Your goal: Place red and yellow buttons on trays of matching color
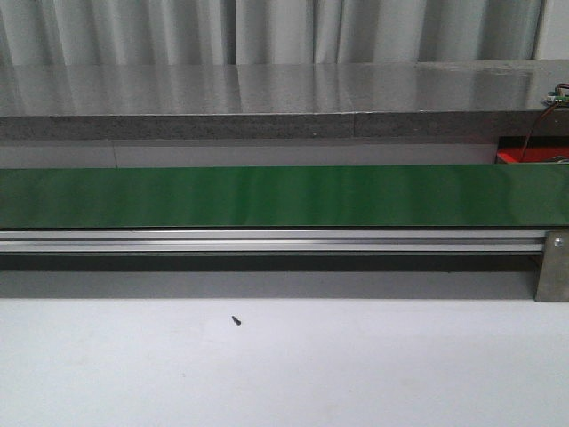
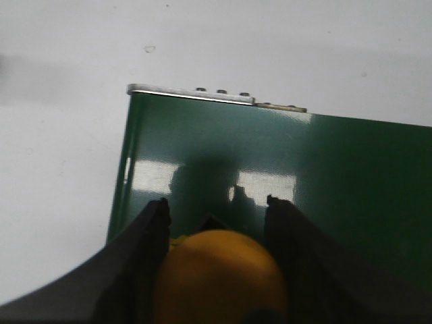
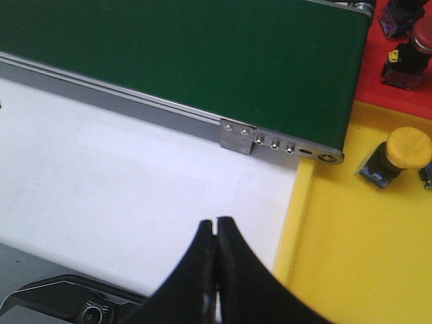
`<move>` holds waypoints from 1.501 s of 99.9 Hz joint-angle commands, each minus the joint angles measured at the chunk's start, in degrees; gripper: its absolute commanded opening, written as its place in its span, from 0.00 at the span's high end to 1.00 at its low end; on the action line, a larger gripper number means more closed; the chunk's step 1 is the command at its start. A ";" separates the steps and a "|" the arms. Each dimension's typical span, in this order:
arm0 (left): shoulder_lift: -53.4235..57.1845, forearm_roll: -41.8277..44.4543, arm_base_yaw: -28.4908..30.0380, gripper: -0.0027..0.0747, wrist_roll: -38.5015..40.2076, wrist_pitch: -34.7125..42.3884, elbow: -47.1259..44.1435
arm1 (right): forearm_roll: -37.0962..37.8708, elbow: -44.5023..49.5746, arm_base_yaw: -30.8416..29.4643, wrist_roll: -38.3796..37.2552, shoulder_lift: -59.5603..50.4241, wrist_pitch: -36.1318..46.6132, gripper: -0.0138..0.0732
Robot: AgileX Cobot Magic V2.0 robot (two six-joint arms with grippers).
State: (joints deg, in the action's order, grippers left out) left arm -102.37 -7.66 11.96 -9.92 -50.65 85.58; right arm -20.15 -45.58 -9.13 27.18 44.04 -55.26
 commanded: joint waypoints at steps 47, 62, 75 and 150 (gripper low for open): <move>3.29 -0.85 -2.12 0.81 -0.08 6.84 -1.77 | -1.02 -1.29 0.17 0.45 -0.28 2.24 0.95; 3.29 -0.85 -2.12 0.81 -0.08 7.44 -3.21 | -1.02 -1.29 0.17 0.45 -0.28 2.24 0.95; 3.29 -0.85 -2.12 0.79 -0.08 8.08 -4.49 | -1.02 -1.29 0.17 0.45 -0.28 2.24 0.95; 12.09 -1.62 -2.49 0.24 -0.08 13.78 -4.17 | -1.02 -1.29 0.17 0.45 -0.28 2.24 0.95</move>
State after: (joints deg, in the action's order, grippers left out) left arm -94.77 -8.94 9.35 -10.05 -41.87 79.38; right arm -20.15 -45.58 -9.13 27.18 44.04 -55.26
